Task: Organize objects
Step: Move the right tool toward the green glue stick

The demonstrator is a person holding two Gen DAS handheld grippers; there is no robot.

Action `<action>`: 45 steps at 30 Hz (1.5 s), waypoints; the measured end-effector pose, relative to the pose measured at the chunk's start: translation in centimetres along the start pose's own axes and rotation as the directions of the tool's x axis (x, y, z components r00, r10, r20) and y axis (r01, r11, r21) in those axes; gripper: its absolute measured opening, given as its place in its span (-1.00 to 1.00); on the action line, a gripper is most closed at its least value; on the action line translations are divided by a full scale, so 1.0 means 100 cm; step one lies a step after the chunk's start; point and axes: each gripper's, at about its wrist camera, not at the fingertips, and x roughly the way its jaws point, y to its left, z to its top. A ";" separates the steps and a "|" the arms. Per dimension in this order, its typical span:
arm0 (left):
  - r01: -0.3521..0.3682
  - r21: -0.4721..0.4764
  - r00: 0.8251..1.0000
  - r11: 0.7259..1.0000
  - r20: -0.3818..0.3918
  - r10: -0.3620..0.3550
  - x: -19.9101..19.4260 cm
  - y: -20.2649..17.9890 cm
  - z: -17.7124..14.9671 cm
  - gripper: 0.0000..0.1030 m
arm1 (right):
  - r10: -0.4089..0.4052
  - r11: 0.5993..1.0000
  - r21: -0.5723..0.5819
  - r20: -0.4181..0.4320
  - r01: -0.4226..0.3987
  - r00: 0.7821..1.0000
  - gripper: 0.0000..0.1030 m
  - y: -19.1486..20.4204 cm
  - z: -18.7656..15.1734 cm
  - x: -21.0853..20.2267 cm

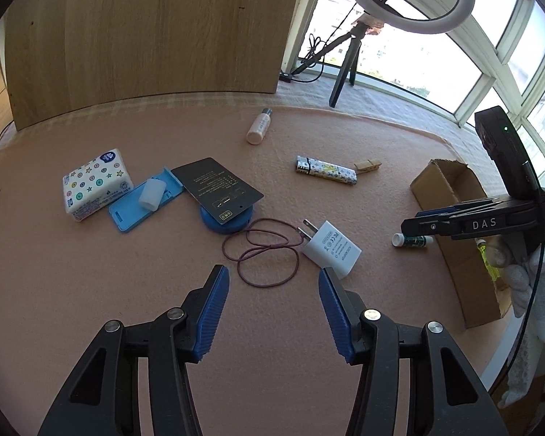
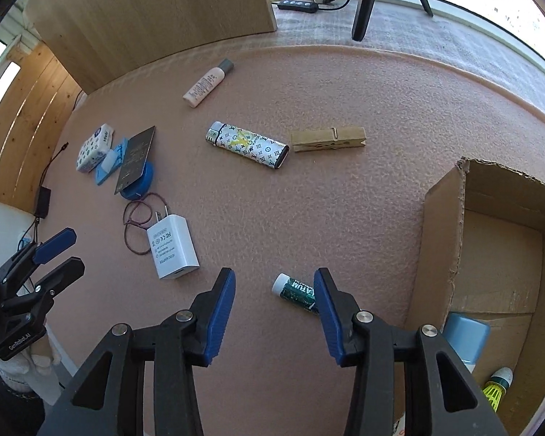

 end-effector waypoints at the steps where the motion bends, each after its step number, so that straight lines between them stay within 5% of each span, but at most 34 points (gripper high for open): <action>1: 0.002 -0.001 1.000 1.000 0.000 -0.002 0.000 0.000 0.000 0.08 | -0.004 1.000 -0.004 -0.020 0.004 1.000 -0.20 0.000 0.002 0.004; 11: 0.013 -0.021 1.000 1.000 0.003 -0.013 0.001 0.009 0.000 0.08 | -0.002 0.998 0.069 -0.136 0.012 0.991 -0.15 -0.016 0.006 0.031; 16: 0.014 -0.020 1.000 1.000 -0.004 -0.014 0.004 0.011 -0.002 0.08 | 0.115 0.983 0.159 -0.164 -0.089 0.980 -0.08 -0.019 -0.001 0.030; 22: 0.017 -0.013 1.000 1.000 -0.015 -0.017 0.008 0.012 -0.003 0.08 | 0.020 1.000 0.025 -0.119 -0.017 0.993 -0.08 -0.011 -0.008 0.011; 32: 0.001 0.021 1.000 1.000 -0.023 0.000 0.019 0.009 0.006 0.08 | -0.138 0.964 -0.248 -0.175 0.092 0.975 -0.08 0.011 -0.036 0.019; 35: -0.010 0.017 1.000 1.000 -0.017 0.011 0.027 0.011 0.014 0.07 | -0.163 0.961 -0.253 -0.174 0.116 0.971 -0.08 0.013 -0.038 0.022; 40: -0.044 0.115 0.996 0.992 -0.068 0.052 0.053 0.005 0.014 -0.22 | -0.158 0.972 -0.199 -0.178 0.122 0.971 -0.10 0.005 -0.038 0.023; 45: -0.044 0.189 0.994 0.981 -0.088 0.062 0.069 -0.003 0.012 -0.26 | -0.152 0.981 -0.142 -0.164 0.129 0.975 -0.32 -0.004 -0.038 0.018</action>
